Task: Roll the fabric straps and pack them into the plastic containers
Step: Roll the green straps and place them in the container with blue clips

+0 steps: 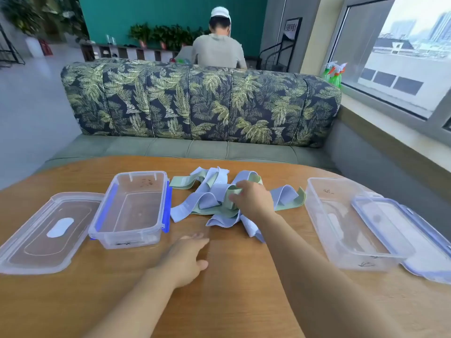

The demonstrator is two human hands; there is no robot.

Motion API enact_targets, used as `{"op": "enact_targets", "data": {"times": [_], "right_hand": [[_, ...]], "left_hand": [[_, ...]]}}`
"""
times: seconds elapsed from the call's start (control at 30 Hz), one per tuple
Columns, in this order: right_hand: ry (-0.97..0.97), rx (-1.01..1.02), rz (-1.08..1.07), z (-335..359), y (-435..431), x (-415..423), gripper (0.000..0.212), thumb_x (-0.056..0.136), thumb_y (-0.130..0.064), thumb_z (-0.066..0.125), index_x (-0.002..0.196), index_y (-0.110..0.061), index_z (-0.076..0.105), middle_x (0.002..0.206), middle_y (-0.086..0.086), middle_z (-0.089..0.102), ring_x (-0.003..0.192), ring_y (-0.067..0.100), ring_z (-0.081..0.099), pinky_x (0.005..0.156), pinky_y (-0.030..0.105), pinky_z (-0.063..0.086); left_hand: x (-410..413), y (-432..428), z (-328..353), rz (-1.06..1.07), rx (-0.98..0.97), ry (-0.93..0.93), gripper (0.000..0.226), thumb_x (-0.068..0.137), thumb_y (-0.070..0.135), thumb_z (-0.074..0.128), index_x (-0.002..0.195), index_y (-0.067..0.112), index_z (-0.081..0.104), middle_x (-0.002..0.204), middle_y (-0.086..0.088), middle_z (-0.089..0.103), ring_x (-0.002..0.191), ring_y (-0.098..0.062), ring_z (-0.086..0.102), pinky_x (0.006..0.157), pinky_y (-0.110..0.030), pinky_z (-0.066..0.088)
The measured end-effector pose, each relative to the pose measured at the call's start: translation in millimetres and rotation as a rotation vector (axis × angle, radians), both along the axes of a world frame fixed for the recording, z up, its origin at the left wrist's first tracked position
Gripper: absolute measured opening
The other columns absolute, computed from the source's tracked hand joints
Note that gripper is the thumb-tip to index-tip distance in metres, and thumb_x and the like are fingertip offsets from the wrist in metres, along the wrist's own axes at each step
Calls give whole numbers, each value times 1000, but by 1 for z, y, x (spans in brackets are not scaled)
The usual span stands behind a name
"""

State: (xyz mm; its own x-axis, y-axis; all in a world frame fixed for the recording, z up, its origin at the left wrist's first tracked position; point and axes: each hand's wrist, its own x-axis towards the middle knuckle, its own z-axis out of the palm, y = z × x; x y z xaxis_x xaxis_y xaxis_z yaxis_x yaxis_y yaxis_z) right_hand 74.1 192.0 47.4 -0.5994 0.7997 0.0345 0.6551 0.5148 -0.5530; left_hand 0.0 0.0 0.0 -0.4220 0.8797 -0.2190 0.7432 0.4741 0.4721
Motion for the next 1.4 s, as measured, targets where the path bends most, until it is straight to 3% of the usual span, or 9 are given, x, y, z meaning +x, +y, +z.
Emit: {"op": "enact_targets", "data": {"times": [0.2, 0.43, 0.63, 0.77, 0.97, 1.1, 1.2, 1.27, 1.4], "right_hand": [[-109, 48, -184, -15, -3, -19, 17, 87, -24, 44, 84, -18, 59, 78, 4, 59, 88, 31, 50, 78, 38, 34], [111, -58, -213, 22, 0, 8, 34, 85, -23, 51, 118, -25, 60, 103, -1, 67, 94, 22, 62, 73, 31, 45], [412, -183, -192, 63, 16, 63, 30, 77, -7, 63, 106, -13, 68, 64, -2, 64, 60, 12, 55, 65, 29, 45], [470, -312, -153, 82, 18, 87, 26, 80, 4, 60, 103, -4, 68, 60, 2, 61, 43, -1, 50, 54, 16, 42], [403, -500, -196, 64, -6, 106, 7, 79, 6, 61, 84, 2, 64, 63, 7, 55, 53, 14, 43, 40, 15, 31], [529, -773, -303, 21, -46, 104, 30, 82, 3, 62, 110, -6, 58, 83, 10, 61, 55, 13, 48, 48, 20, 33], [607, -853, -293, 3, -64, 98, 41, 81, 0, 65, 120, -6, 54, 88, 7, 62, 59, 10, 53, 46, 15, 36], [604, -805, -254, -3, -68, 96, 46, 79, 0, 68, 122, -7, 52, 89, 6, 64, 63, 9, 56, 50, 16, 38], [578, -788, -110, 1, -71, 98, 45, 78, 1, 70, 118, -4, 52, 84, 6, 64, 56, 0, 59, 48, 9, 41]], "left_hand": [[-3, 9, 0, -1, -56, 44, 63, 95, 26, 56, 151, 28, 26, 160, 9, 15, 147, -5, 9, 119, -26, 12], [0, 7, 9, -20, -87, 60, 62, 97, 25, 53, 152, 27, 24, 161, 8, 11, 148, -8, 7, 119, -28, 12], [3, 3, 10, -5, -95, 23, 63, 97, 28, 53, 152, 27, 23, 161, 8, 9, 148, -7, 6, 118, -27, 12], [6, 1, 11, 25, -103, -21, 63, 95, 31, 57, 151, 25, 28, 160, 7, 15, 147, -9, 13, 118, -29, 17], [21, 21, 27, 467, 285, -347, 15, 87, 22, 65, 102, 20, 68, 110, -2, 69, 96, -16, 63, 88, -30, 51], [60, 47, 51, 571, 330, -932, 17, 93, 26, 62, 100, 12, 67, 102, -11, 73, 79, -16, 64, 72, -28, 52], [76, 62, 58, 620, 291, -1213, 28, 91, 40, 63, 102, 15, 68, 96, -9, 74, 83, -21, 68, 90, -35, 55], [78, 67, 58, 691, 307, -1278, 24, 89, 38, 67, 95, 15, 67, 78, -6, 72, 73, -21, 67, 90, -37, 54], [70, 69, 55, 781, 439, -1276, 3, 92, 11, 62, 90, 11, 60, 64, -5, 68, 52, -17, 63, 53, -28, 55]]}}
